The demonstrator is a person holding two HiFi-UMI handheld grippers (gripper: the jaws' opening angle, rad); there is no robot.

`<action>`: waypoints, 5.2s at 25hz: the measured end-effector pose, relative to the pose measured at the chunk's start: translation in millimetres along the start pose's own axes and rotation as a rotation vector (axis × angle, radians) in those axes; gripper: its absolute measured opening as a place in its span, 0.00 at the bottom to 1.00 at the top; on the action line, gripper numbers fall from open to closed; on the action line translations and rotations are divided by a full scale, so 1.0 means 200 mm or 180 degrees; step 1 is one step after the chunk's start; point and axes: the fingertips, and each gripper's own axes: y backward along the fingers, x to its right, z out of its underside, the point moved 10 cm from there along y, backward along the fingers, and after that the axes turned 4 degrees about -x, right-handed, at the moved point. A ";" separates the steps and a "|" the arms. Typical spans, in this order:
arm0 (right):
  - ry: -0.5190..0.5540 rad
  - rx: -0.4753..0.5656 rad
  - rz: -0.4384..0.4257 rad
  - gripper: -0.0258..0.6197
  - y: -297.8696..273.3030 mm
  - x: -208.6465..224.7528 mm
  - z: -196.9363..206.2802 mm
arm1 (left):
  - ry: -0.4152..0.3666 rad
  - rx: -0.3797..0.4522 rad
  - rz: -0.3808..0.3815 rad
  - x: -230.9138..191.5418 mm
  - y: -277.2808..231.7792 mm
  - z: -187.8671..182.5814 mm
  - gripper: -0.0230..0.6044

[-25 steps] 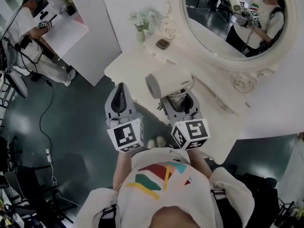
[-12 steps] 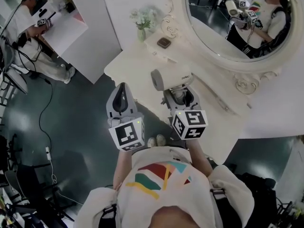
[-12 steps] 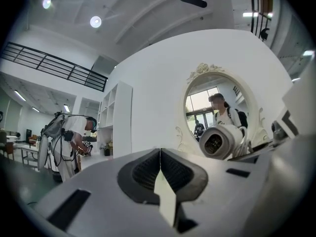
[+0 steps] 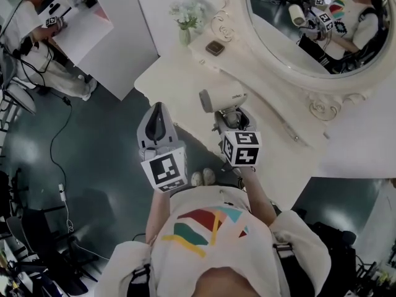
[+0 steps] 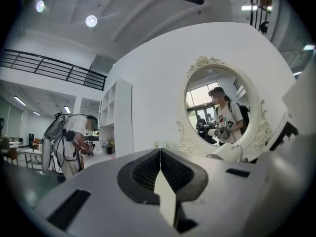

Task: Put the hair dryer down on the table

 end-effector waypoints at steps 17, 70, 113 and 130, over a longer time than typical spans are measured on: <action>-0.0031 -0.0838 0.0210 0.44 -0.32 0.18 0.33 | -0.0099 -0.0117 -0.0215 -0.05 -0.02 0.05 0.04; -0.0007 -0.1457 0.0301 0.46 -0.59 0.34 0.52 | -0.0305 -0.0267 -0.0186 -0.05 -0.03 0.12 0.04; 0.0362 0.1781 0.0341 0.04 0.42 -0.19 -0.42 | -0.0025 0.0223 0.0138 -0.03 0.12 -0.21 0.04; 0.0597 0.1721 0.0200 0.04 0.43 -0.22 -0.37 | -0.0026 0.0278 0.0115 -0.02 0.14 -0.24 0.04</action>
